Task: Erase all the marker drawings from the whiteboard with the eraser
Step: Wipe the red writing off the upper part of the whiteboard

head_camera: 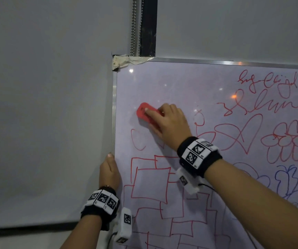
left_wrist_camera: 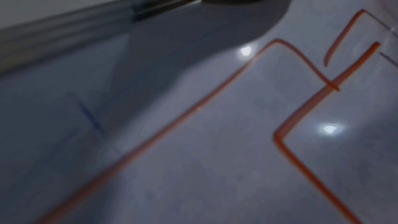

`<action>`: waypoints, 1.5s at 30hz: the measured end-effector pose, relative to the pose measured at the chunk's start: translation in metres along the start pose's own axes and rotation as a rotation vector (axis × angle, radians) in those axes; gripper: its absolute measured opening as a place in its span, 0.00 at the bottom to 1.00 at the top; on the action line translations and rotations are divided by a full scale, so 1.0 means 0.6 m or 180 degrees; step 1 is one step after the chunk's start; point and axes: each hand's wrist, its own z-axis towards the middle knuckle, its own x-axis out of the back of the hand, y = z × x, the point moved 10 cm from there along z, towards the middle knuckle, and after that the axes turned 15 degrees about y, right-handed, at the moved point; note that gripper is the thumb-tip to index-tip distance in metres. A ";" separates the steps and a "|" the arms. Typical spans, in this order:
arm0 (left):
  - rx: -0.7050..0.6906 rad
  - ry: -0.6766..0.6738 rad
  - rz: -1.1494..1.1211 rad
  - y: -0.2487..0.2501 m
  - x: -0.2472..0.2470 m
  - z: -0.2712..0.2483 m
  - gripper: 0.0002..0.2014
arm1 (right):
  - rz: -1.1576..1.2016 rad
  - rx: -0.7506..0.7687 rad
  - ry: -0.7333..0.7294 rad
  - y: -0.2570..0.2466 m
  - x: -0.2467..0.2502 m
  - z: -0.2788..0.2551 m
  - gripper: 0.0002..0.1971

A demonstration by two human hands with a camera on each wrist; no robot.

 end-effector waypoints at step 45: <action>0.0101 0.0194 0.0423 0.007 0.009 -0.006 0.20 | -0.0574 -0.0751 -0.0248 0.021 0.046 -0.177 0.20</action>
